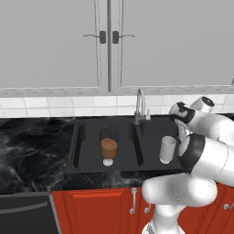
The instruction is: Pick the jar and glass cup and place them in the sink. Then turn on the water.
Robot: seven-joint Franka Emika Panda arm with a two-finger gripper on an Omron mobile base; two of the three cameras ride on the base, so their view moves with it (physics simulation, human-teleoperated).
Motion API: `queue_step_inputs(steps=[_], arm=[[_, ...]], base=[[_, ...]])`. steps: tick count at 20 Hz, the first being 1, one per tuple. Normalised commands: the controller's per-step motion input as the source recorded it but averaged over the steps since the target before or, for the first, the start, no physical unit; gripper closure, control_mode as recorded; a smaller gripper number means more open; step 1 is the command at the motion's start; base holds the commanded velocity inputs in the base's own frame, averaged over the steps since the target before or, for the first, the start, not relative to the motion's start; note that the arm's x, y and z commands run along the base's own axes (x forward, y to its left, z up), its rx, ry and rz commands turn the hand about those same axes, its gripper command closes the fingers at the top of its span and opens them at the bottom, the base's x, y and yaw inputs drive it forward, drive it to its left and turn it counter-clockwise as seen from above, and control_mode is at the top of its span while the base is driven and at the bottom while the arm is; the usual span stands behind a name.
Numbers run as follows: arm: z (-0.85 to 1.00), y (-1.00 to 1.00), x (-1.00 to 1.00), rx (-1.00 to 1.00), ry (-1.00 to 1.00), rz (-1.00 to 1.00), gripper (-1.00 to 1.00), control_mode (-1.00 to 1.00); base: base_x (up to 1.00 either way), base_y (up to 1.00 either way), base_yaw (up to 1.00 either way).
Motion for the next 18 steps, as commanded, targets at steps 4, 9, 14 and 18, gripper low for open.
queue_step_inputs(steps=[4,9,14,18], arm=[[0.63,0.0,0.07,0.17,-0.03,0.05,-1.0,-1.0],[0.2,0.05,0.0,0.23,0.02,0.0,-1.0,-1.0],[-0.07,0.09,0.33,0.29,-0.06,0.02,-1.0,-1.0],[0.0,0.18,0.6,0.28,-0.16,0.0,-1.0,-1.0]], base=[[0.0,0.0,0.0],[0.0,0.0,0.0],[0.0,0.0,0.0],[0.0,0.0,0.0]])
